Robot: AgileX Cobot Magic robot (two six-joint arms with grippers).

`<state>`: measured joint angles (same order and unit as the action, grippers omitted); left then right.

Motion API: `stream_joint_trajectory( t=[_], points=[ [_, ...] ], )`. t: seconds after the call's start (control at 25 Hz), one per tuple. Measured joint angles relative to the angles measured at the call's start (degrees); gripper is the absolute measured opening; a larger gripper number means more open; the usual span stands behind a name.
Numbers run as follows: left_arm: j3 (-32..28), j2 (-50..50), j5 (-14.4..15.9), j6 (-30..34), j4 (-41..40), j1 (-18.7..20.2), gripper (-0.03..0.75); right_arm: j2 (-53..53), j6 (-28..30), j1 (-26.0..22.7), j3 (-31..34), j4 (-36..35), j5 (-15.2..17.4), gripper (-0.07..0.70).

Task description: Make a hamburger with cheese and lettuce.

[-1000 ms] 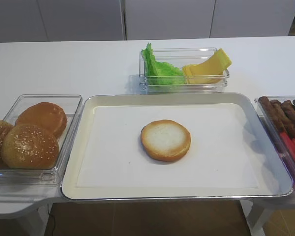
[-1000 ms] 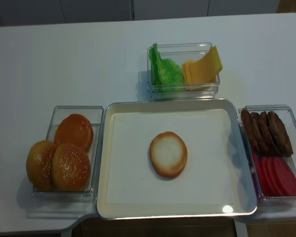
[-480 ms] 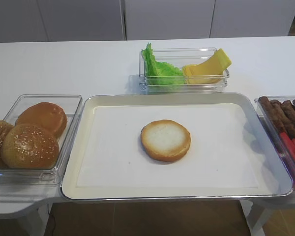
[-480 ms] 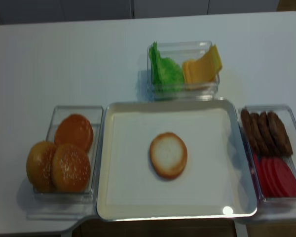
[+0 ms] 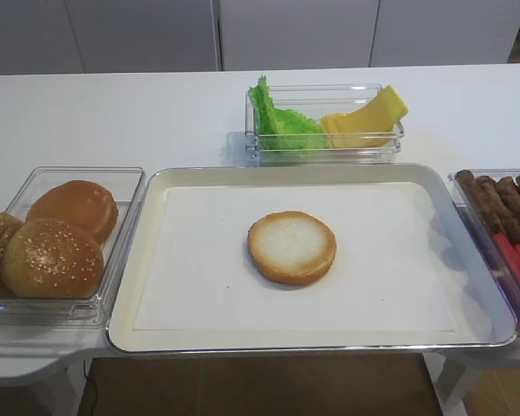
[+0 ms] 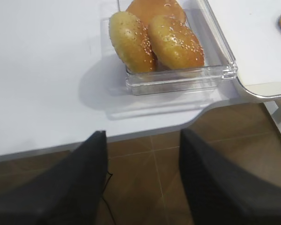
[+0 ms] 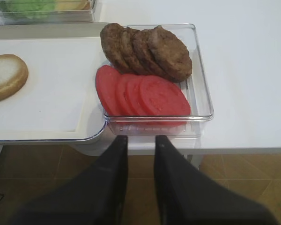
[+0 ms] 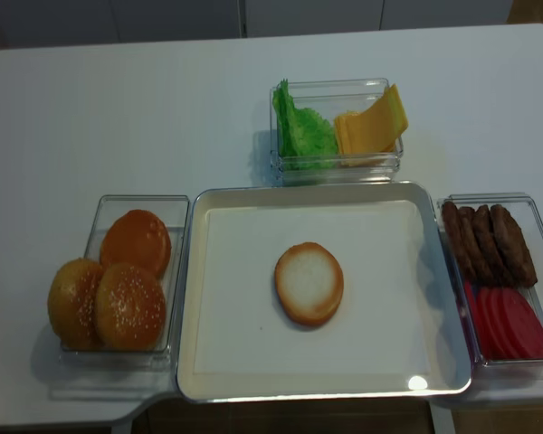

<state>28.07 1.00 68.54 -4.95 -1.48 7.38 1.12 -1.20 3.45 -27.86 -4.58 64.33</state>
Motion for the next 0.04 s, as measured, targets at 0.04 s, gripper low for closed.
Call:
stream_joint_trajectory(
  t=[0.04],
  points=[
    [0.0, 0.0, -0.3, 0.0, 0.0, 0.0, 0.37, 0.0, 0.0, 0.0, 0.0, 0.0, 0.0, 0.153]
  ],
)
